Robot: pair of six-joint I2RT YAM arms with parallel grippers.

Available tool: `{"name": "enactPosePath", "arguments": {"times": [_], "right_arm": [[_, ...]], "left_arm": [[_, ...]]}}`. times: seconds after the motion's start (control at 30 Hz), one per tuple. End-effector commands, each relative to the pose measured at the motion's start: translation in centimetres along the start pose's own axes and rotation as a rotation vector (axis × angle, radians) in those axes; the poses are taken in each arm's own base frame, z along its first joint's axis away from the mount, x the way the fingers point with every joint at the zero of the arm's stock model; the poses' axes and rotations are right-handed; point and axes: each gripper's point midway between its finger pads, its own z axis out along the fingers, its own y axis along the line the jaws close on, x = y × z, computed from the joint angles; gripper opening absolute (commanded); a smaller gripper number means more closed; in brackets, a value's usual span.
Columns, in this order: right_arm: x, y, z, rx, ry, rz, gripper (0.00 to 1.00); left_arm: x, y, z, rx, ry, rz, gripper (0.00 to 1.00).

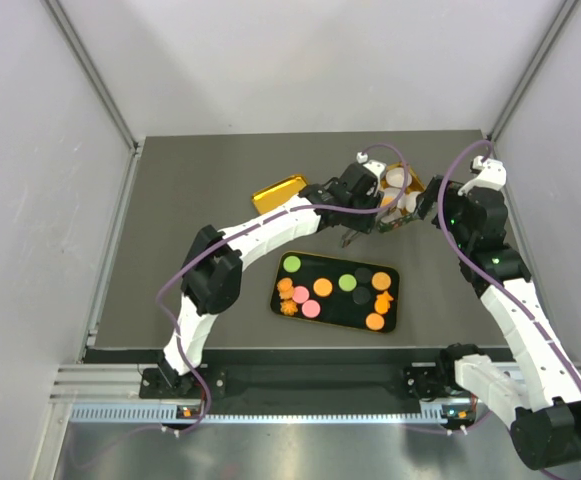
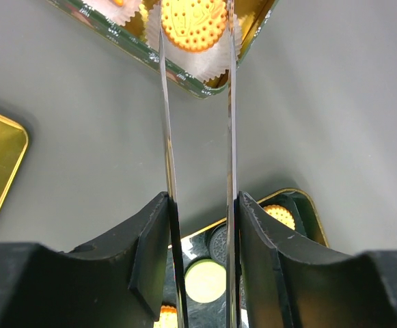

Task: Pack the cookies

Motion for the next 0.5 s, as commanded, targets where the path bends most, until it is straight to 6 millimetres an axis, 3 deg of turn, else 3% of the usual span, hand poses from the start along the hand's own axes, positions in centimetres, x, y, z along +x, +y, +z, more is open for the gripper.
{"name": "enactPosePath", "arguments": {"times": [0.0,0.47], "right_arm": [[-1.91,-0.11,-0.38,0.003,-0.062,0.009,1.00],[-2.06,-0.13,-0.54,0.004,-0.065,0.008,1.00]], "left_arm": [[-3.32,-1.12,-3.26,0.017,-0.096,-0.008,0.46],[-3.26,-1.51,-2.81,0.027,-0.083,-0.001,0.49]]}}
